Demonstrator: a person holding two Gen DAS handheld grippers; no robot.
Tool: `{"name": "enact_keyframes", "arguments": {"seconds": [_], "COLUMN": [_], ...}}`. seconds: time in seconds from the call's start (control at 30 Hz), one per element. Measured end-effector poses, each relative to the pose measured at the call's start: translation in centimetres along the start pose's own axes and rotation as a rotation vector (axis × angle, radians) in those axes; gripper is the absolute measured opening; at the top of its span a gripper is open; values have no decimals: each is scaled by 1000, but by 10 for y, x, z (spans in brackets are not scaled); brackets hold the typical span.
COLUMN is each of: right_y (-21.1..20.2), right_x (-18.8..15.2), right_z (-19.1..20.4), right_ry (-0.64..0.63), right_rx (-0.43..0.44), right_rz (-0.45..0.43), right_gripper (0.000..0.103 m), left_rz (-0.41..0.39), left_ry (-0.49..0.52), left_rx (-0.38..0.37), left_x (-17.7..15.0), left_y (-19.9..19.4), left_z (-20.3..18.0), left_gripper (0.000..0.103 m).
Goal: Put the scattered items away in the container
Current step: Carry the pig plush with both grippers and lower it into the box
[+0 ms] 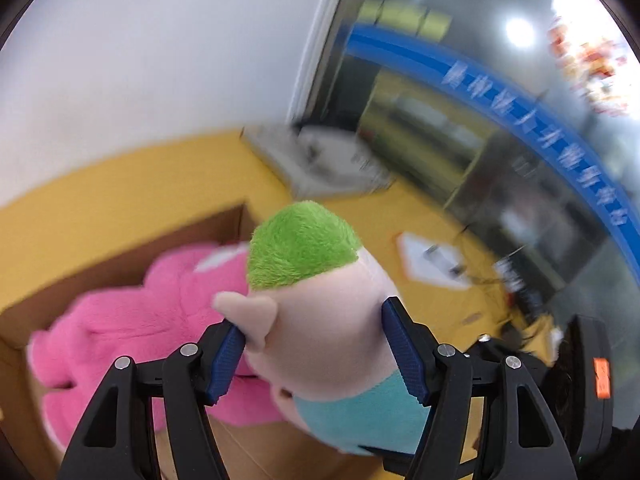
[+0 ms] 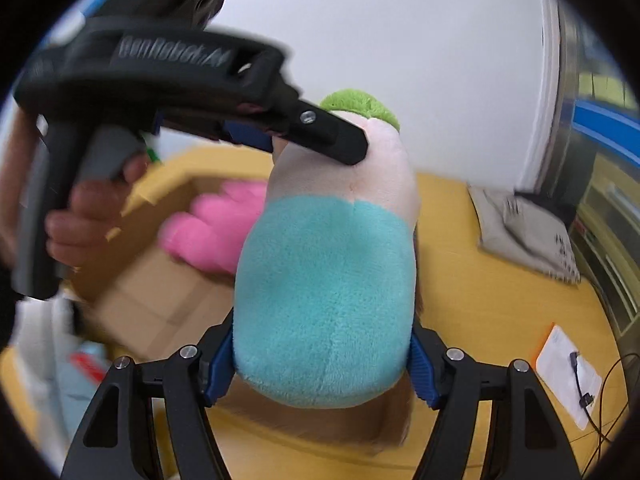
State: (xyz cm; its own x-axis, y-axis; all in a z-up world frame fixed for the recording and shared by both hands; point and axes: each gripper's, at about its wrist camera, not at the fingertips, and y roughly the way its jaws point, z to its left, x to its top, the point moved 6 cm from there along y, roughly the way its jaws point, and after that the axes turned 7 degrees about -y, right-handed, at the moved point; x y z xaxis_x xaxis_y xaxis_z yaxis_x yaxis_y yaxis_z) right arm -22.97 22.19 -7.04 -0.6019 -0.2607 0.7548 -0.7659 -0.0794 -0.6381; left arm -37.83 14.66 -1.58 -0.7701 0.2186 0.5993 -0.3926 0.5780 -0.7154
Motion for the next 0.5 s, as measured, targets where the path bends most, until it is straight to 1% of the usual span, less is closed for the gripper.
{"name": "enact_keyframes", "arguments": {"seconds": [0.03,0.07,0.1,0.13,0.17,0.23,0.3,0.4,0.5], "right_y": [19,41,50,51,45,38,29,24,21], "right_x": [-9,-25,-36,-41,-43,-45,-50,-54,-57], "right_z": [-4,-8,-10,-11,-9,-10,-10,-11,-10], "right_ry": [3,17,33,33,26,65,78,62,40], "right_rx": [-12,-14,-9,-15,-7,27,64,102,135], "right_rz": [55,127,165,156,144,173,214,240,266], "right_gripper": [70,70,71,70,71,71,71,71,74], "left_rz": [45,68,74,74,90,121,136,143,143], "left_ry": [-4,-1,4,-2,-18,-37,-23,-51,-37], "left_rx": [-30,-68,-92,-110,-139,-176,-183,-199,-180], "left_x": [-5,-10,-13,-15,-18,-25,-32,-34,-39], "left_y": [20,32,41,43,44,46,48,46,41], "left_z": [3,2,1,1,1,0,-5,-9,-11], "left_gripper": [72,76,83,85,85,85,85,84,84]}}
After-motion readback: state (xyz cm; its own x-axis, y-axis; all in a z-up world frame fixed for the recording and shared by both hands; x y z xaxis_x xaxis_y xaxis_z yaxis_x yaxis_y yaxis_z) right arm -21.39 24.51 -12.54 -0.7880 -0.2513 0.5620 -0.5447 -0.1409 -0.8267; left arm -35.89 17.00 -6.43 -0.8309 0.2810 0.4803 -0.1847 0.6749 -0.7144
